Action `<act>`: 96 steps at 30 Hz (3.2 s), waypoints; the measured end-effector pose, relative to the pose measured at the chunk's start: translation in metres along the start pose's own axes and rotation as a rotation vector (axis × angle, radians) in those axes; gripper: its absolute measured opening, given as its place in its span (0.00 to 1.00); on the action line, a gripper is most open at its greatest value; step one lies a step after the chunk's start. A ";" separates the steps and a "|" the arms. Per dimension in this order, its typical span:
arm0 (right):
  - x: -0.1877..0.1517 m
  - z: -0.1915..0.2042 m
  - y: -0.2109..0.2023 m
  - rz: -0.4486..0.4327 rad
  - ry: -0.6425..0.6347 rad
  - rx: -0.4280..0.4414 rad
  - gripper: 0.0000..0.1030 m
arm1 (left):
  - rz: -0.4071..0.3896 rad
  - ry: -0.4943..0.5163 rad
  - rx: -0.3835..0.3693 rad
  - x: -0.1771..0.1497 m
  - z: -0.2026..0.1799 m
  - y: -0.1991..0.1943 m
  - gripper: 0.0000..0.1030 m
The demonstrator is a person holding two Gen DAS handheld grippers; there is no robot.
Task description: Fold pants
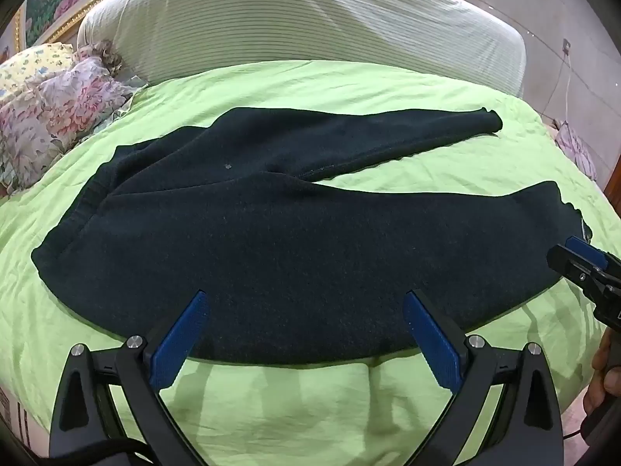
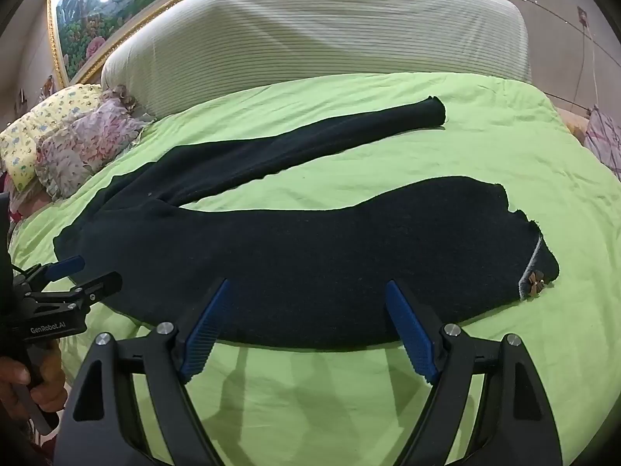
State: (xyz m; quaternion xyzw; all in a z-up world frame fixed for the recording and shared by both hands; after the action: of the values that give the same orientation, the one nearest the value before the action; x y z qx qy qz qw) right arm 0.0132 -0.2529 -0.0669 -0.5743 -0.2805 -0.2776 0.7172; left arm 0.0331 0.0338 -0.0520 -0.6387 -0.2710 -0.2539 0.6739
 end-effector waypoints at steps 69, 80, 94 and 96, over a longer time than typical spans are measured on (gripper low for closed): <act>0.016 0.008 -0.006 -0.037 -0.016 -0.009 0.81 | 0.054 -0.015 -0.103 0.007 -0.005 0.021 0.98; 0.072 -0.019 0.000 -0.022 0.037 0.092 0.81 | 0.056 0.040 -0.153 0.053 -0.016 0.037 0.98; 0.186 -0.103 0.051 0.035 0.185 0.093 0.81 | 0.125 0.115 -0.288 0.179 -0.026 0.116 0.98; 0.198 -0.115 0.062 0.053 0.198 0.083 0.81 | 0.142 0.122 -0.355 0.197 -0.029 0.134 0.98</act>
State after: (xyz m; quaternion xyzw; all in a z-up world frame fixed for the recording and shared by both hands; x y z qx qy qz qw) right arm 0.2042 -0.3693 0.0135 -0.5210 -0.2042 -0.3020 0.7718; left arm 0.2694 0.0135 -0.0137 -0.7483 -0.1348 -0.2879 0.5822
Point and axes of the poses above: each gripper's, at about its wrist camera, not at the fingertips, and y roughly the way its jaws point, z to its left, x to its top, the point moved 6 cm from there along y, roughly the way its jaws point, and after that the axes turned 3 degrees about x, right-handed, at the moved point
